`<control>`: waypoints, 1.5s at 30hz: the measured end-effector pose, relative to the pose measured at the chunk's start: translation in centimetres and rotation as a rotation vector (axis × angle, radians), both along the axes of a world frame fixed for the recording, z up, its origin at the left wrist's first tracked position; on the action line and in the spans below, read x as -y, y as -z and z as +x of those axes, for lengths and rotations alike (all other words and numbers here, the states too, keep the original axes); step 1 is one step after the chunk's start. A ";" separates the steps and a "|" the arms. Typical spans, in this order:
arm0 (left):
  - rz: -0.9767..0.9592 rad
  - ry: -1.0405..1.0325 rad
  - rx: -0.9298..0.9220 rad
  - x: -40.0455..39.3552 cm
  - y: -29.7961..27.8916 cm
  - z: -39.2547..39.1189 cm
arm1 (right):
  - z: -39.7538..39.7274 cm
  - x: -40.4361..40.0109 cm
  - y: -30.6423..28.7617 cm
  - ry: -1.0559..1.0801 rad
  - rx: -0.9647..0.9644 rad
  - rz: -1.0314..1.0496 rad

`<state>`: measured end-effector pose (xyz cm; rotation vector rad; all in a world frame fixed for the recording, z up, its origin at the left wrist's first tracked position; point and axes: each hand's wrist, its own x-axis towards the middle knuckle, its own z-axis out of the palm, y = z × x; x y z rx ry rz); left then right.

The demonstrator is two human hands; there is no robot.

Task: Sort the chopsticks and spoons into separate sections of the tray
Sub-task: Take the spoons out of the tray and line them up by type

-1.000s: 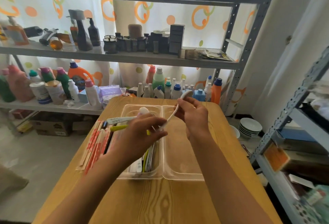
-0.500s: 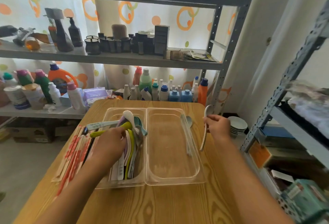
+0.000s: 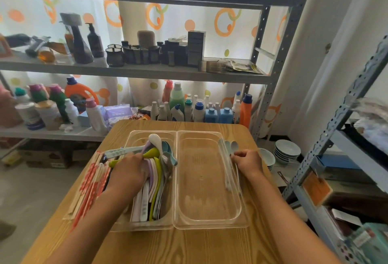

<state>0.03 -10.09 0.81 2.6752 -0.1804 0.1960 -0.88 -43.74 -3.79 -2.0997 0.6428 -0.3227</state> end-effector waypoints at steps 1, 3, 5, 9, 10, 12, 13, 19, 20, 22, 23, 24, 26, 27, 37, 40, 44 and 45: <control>-0.012 0.003 0.001 0.0 -0.2 0.0 | 0.1 -0.1 0.0 -0.011 -0.003 -0.002; -0.039 0.006 0.028 -0.1 -0.5 0.1 | 0.3 -0.1 0.1 -0.020 0.000 -0.008; -0.059 0.027 0.059 -0.2 -0.7 0.5 | 0.5 -0.1 0.1 -0.022 0.003 -0.012; -0.084 0.006 0.062 -0.7 -0.7 1.6 | 0.5 0.1 0.3 -0.053 0.006 -0.007; -0.092 0.007 0.067 -0.9 -0.6 1.8 | 0.5 0.1 0.4 -0.065 0.007 0.001; -0.122 0.017 0.084 -1.0 -0.6 1.9 | 0.4 0.1 0.5 -0.066 0.015 0.007; -0.134 0.019 0.091 -1.1 -0.6 1.8 | 0.4 0.2 0.5 -0.060 0.020 0.005; -0.189 -0.020 0.166 -1.7 -1.5 1.8 | 0.1 0.2 0.2 -0.032 0.042 0.008; -0.185 -0.023 0.178 -1.9 -1.6 1.9 | 0.0 0.0 0.0 -0.027 0.059 -0.013; -0.158 -0.025 0.202 -2.5 -1.8 2.2 | -0.2 -0.6 -0.9 -0.005 0.111 -0.054; -0.133 -0.031 0.215 -2.9 -1.9 2.4 | -0.2 -1.0 -1.5 0.002 0.149 -0.056; -0.094 -0.045 0.235 -3.3 -1.9 2.5 | -0.2 -1.5 -2.3 0.001 0.190 -0.053; 0.059 -0.095 0.271 -4.1 -1.8 2.8 | -0.2 -2.8 -4.0 -0.024 0.266 -0.051; 0.147 -0.122 0.268 -4.5 -1.8 3.0 | -0.3 -3.6 -4.7 -0.045 0.298 -0.049; 0.065 -0.142 -0.021 -5.6 -2.0 2.9 | -0.3 -12.7 -7.5 -0.292 0.389 0.017; -0.055 -0.130 -0.073 -5.7 -2.2 2.8 | -0.7 -15.1 -7.8 -0.323 0.383 0.040; -0.199 -0.085 -0.058 -5.9 -3.0 1.7 | -1.0 -17.4 -8.1 -0.372 0.384 0.053; -0.239 -0.076 -0.038 -5.9 -3.3 1.3 | -1.1 -17.8 -8.1 -0.391 0.381 0.058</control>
